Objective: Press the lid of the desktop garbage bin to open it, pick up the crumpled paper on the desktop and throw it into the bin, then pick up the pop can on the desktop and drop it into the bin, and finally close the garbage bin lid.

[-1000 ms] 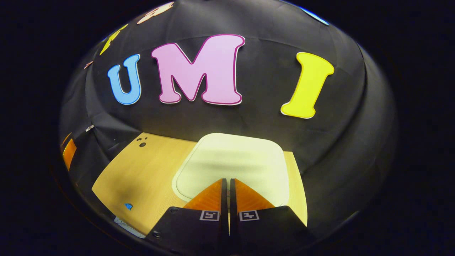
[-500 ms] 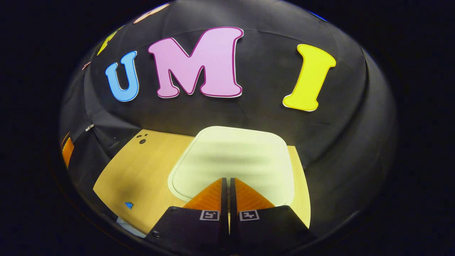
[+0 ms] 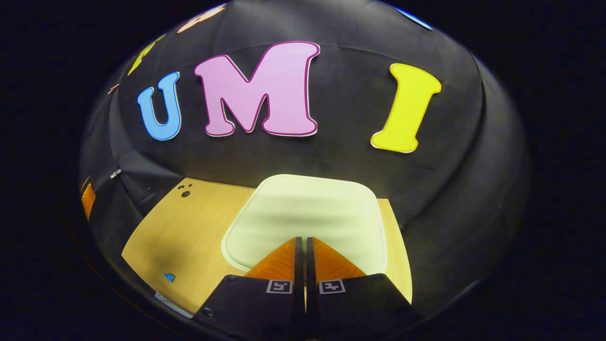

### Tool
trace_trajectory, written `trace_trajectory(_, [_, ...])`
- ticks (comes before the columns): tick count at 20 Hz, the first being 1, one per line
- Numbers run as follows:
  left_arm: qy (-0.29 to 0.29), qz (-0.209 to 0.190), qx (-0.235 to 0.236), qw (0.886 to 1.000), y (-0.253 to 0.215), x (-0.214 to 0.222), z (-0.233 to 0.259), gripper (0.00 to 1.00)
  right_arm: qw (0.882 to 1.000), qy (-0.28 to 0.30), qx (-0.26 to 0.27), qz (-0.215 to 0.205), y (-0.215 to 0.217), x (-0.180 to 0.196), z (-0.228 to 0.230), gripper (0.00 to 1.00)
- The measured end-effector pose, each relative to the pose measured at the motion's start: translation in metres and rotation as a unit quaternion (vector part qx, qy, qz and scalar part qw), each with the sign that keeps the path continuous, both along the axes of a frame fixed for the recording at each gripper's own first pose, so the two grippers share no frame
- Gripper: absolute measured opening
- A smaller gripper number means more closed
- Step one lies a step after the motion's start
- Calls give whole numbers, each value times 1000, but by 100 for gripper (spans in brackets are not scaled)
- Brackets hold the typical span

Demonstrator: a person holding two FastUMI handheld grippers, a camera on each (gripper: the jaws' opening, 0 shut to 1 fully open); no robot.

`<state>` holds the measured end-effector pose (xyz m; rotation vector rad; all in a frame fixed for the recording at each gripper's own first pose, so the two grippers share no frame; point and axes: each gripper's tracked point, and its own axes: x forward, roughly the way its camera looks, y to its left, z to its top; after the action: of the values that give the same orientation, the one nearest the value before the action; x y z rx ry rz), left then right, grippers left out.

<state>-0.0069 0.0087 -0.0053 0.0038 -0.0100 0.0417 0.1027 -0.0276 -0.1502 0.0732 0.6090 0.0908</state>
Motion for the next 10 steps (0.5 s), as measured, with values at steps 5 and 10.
trace_trajectory(5, [1,2,-1,1000,4,-1,1,96,999,-54,-3,-4,1,3,30,5])
trace_trajectory(10, [0,0,1,1000,3,-1,2,96,991,-130,-9,-14,-7,7,75,5])
